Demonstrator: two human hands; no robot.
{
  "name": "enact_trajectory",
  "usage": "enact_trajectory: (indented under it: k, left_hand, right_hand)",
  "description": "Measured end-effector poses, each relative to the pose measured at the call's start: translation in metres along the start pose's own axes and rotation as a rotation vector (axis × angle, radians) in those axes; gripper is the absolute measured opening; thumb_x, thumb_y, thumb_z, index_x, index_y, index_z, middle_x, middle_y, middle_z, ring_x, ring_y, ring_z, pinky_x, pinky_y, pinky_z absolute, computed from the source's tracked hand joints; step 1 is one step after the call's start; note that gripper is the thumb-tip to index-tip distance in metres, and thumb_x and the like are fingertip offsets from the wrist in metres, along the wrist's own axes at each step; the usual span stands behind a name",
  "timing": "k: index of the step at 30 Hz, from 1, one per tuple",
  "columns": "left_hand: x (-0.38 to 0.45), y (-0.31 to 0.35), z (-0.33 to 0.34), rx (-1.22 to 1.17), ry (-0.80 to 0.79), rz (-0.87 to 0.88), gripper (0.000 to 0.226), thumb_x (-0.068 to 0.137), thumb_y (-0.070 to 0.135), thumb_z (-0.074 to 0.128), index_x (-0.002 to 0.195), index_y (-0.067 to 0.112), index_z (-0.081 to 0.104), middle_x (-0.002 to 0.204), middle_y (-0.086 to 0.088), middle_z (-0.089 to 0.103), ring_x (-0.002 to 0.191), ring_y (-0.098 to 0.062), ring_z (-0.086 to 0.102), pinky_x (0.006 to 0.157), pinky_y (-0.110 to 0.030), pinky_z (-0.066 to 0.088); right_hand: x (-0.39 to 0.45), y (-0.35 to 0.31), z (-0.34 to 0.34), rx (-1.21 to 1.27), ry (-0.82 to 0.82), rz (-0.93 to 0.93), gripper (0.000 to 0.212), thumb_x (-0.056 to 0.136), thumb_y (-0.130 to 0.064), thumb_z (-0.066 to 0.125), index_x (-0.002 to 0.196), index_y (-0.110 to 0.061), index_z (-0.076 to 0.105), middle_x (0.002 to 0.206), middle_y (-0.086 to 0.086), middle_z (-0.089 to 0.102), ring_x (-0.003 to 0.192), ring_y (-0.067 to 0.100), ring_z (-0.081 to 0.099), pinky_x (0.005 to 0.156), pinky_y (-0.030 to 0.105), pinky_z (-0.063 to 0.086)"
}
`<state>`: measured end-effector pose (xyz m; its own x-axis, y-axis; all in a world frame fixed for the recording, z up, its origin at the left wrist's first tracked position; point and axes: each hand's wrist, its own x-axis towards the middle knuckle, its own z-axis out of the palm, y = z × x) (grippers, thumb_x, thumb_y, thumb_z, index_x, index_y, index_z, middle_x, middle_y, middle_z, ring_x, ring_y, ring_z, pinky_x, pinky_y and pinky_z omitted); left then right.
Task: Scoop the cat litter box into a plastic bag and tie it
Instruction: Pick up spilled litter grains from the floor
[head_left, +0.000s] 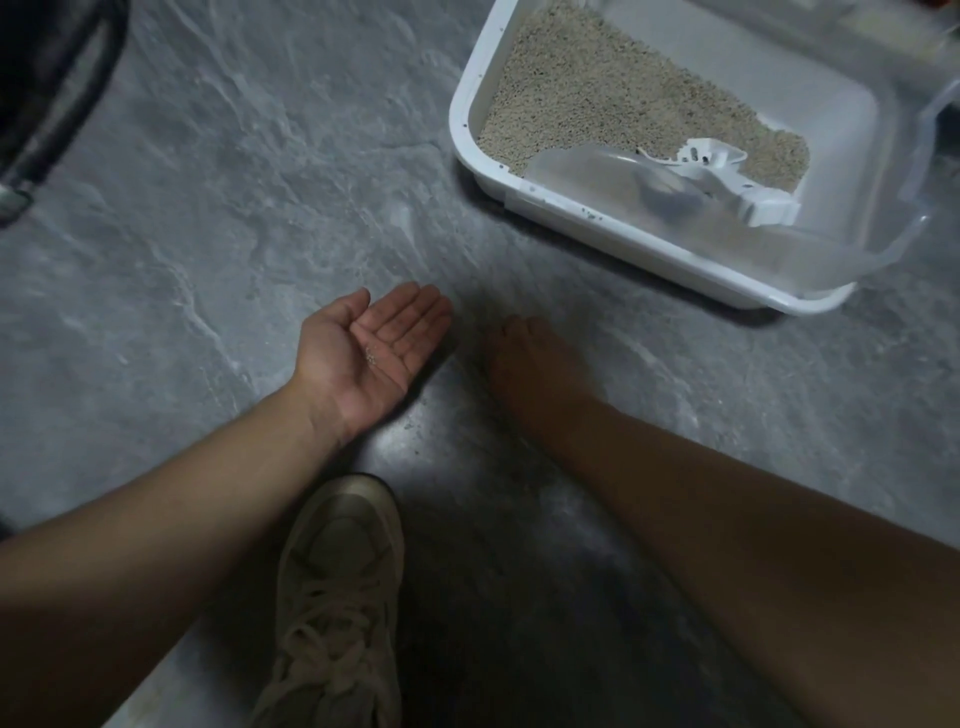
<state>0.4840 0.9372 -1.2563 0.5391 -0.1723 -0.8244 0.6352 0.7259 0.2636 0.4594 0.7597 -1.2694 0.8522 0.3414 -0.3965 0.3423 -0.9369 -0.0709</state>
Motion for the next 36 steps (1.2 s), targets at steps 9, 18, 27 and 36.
enact_trajectory:
  k: [9, 18, 27, 36]
  left_hand:
    - [0.003, -0.010, -0.001, 0.073, -0.002, -0.042, 0.049, 0.105, 0.030, 0.033, 0.115, -0.005, 0.066, 0.120, -0.022, 0.071, 0.108, -0.036, 0.071, 0.103, -0.047, 0.049]
    - [0.003, -0.013, 0.006, 0.019, -0.010, -0.052, 0.043, 0.104, 0.026, 0.038, 0.109, -0.005, 0.068, 0.114, -0.023, 0.073, 0.097, -0.039, 0.074, 0.082, -0.047, 0.063]
    - [0.008, -0.010, 0.001, -0.009, 0.010, -0.020, 0.044, 0.104, 0.025, 0.038, 0.108, -0.006, 0.068, 0.112, -0.024, 0.073, 0.098, -0.042, 0.073, 0.084, -0.052, 0.060]
    - [0.007, -0.008, 0.000, -0.009, -0.007, -0.025, 0.043, 0.104, 0.026, 0.037, 0.110, -0.005, 0.067, 0.113, -0.024, 0.073, 0.102, -0.041, 0.073, 0.086, -0.049, 0.060]
  right_hand:
    - [-0.019, -0.070, -0.037, 0.777, 0.273, 0.166, 0.027, 0.101, -0.009, 0.047, 0.120, 0.006, 0.058, 0.117, 0.024, 0.061, 0.109, 0.040, 0.058, 0.091, 0.044, 0.049]
    - [-0.035, -0.040, -0.023, 0.803, 0.380, 0.469, 0.017, 0.095, -0.014, 0.059, 0.103, -0.006, 0.073, 0.100, 0.015, 0.071, 0.093, 0.030, 0.063, 0.081, 0.031, 0.042]
    - [-0.031, -0.004, 0.003, 0.926, 0.105, 1.037, 0.021, 0.082, -0.021, 0.068, 0.094, -0.006, 0.078, 0.095, 0.017, 0.075, 0.101, 0.033, 0.068, 0.085, 0.034, 0.053]
    - [0.006, -0.013, -0.008, 0.690, 0.070, 0.807, 0.033, 0.092, -0.022, 0.061, 0.113, 0.002, 0.067, 0.118, 0.021, 0.066, 0.114, 0.036, 0.061, 0.096, 0.037, 0.048]
